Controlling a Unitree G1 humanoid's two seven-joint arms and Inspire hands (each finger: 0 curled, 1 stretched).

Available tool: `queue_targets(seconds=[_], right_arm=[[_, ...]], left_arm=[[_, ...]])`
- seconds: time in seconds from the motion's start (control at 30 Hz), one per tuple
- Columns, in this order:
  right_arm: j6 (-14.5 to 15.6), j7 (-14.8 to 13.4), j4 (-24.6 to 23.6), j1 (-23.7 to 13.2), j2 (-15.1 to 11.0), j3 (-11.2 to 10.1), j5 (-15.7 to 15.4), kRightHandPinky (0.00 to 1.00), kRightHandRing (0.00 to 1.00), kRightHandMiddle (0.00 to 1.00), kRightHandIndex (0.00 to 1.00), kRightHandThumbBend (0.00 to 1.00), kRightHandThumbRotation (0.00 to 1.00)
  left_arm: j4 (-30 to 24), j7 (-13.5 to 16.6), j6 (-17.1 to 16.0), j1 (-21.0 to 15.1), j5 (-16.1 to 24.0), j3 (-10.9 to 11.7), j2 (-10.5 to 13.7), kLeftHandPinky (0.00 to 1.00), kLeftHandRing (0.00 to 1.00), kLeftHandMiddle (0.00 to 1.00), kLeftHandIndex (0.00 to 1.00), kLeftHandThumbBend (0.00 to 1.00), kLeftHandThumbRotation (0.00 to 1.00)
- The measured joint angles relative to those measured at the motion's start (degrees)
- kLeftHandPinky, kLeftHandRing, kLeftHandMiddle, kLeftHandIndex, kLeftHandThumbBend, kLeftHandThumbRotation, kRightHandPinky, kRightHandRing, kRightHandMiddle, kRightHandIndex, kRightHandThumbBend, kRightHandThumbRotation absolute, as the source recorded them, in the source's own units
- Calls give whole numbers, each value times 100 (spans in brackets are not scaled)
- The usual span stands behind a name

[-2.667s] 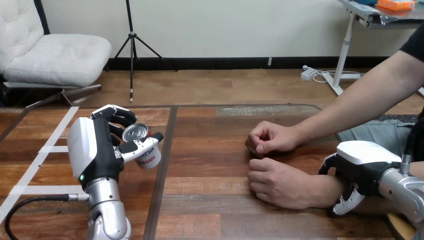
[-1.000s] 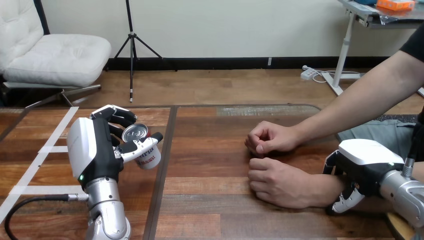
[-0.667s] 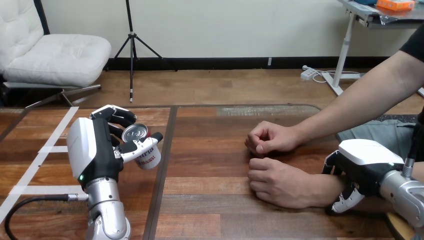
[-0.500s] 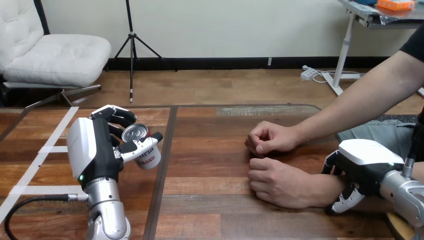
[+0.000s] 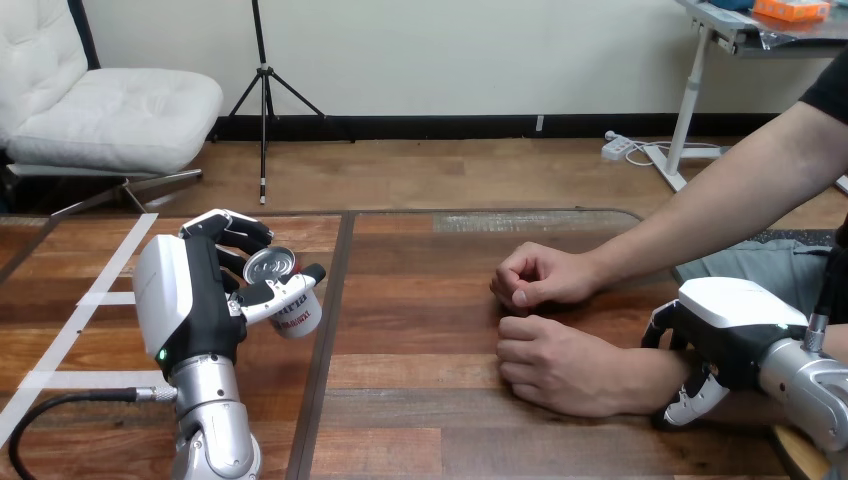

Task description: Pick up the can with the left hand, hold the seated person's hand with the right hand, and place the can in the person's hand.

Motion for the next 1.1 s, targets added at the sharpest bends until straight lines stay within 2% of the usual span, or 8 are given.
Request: queue_targets(seconds=[0.1,0.27,0.57,0.87,1.1], right_arm=[[15,0,0,-4,3,6,1,39,52,61,75,91,4],[25,0,1,-9,5,15,2,51,64,72,78,86,6],[39,-40,16,-24,18,47,-9,64,77,83,83,80,8],[95,-96,82,-88,91,87,-57,77,88,90,88,79,10],[97,-150,191,-172,145,105,-108,78,88,89,88,79,11]], left_arm=[[-33,0,16,1,0,1,0,31,36,43,44,72,0],[-122,0,65,5,0,1,0,31,36,43,44,72,0],[-222,0,76,6,0,7,0,32,37,43,44,73,0],[-254,-2,80,6,-6,9,0,32,38,43,44,72,0],[-257,-4,80,8,-7,9,0,33,38,43,44,72,0]])
